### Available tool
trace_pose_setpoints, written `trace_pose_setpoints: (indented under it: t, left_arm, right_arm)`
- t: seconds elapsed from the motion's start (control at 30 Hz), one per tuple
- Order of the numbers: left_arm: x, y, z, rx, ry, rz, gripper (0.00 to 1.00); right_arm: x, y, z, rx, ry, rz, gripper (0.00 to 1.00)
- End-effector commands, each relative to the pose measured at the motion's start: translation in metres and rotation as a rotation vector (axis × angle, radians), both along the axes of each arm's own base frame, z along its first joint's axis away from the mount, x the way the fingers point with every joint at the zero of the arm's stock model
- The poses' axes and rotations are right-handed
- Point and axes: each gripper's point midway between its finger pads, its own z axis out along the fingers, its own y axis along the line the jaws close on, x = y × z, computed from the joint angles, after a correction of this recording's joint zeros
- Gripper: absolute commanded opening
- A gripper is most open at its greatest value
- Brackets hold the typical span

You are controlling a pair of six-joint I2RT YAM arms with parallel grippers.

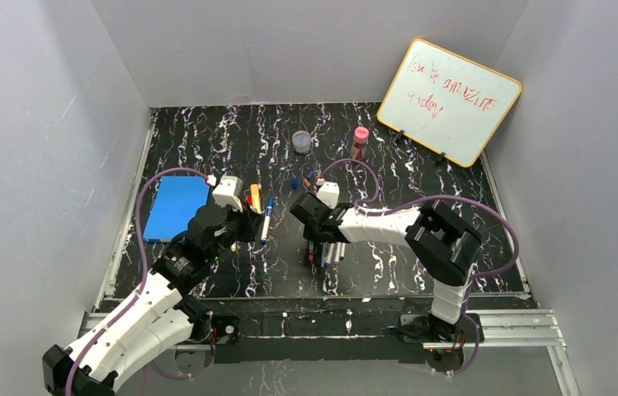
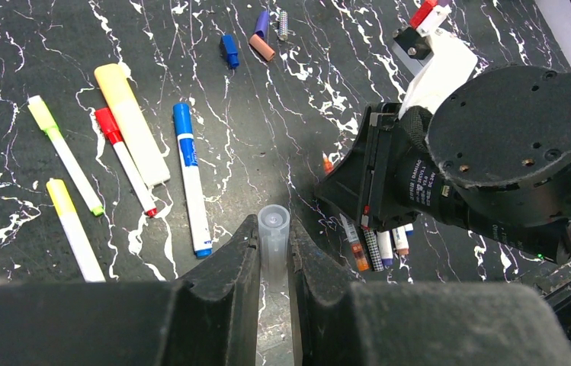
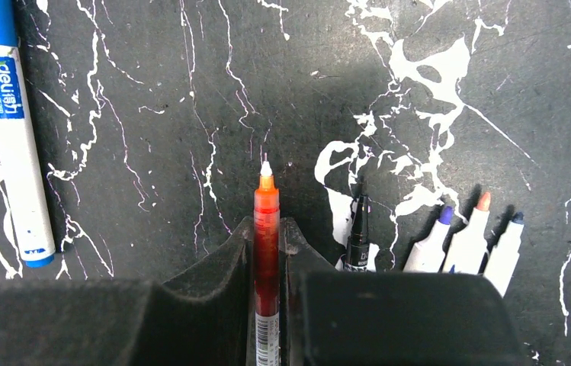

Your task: Open the pen caps

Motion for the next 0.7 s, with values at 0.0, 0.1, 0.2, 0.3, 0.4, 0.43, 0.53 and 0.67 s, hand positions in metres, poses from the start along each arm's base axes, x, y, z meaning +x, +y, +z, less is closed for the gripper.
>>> trace_pose_setpoints:
  t: [0.0, 0.1, 0.2, 0.3, 0.4, 0.43, 0.53, 0.67]
  left_arm:
    - [0.002, 0.003, 0.008, 0.001, -0.032, 0.011, 0.0]
    - [0.002, 0.003, 0.007, 0.003, -0.03, 0.011, 0.0]
    - [0.002, 0.002, 0.007, 0.002, -0.028, 0.008, 0.0]
    - [0.002, 0.002, 0.007, 0.003, -0.026, 0.006, 0.0]
    - [0.002, 0.001, 0.006, 0.002, -0.024, 0.004, 0.0]
    - [0.002, 0.001, 0.006, 0.001, -0.024, 0.003, 0.0]
    - [0.002, 0.001, 0.006, 0.002, -0.022, 0.003, 0.0]
    - [0.002, 0.001, 0.004, 0.007, -0.016, 0.0, 0.0]
  right_arm:
    - [-0.001, -0.005, -0.005, -0.042, 0.004, -0.048, 0.17]
    - [-0.007, -0.008, -0.009, -0.06, 0.016, -0.046, 0.26]
    - [-0.015, -0.012, -0.016, -0.078, 0.035, -0.041, 0.29]
    - [-0.017, -0.016, -0.018, -0.089, 0.042, -0.04, 0.29]
    - [-0.02, -0.016, -0.019, -0.088, 0.047, -0.031, 0.28]
    - [-0.02, -0.016, -0.019, -0.087, 0.049, -0.029, 0.28]
    - [-0.02, -0.013, -0.015, -0.082, 0.05, -0.018, 0.28]
    - [-0.016, -0.003, 0.006, -0.049, 0.029, 0.009, 0.35]
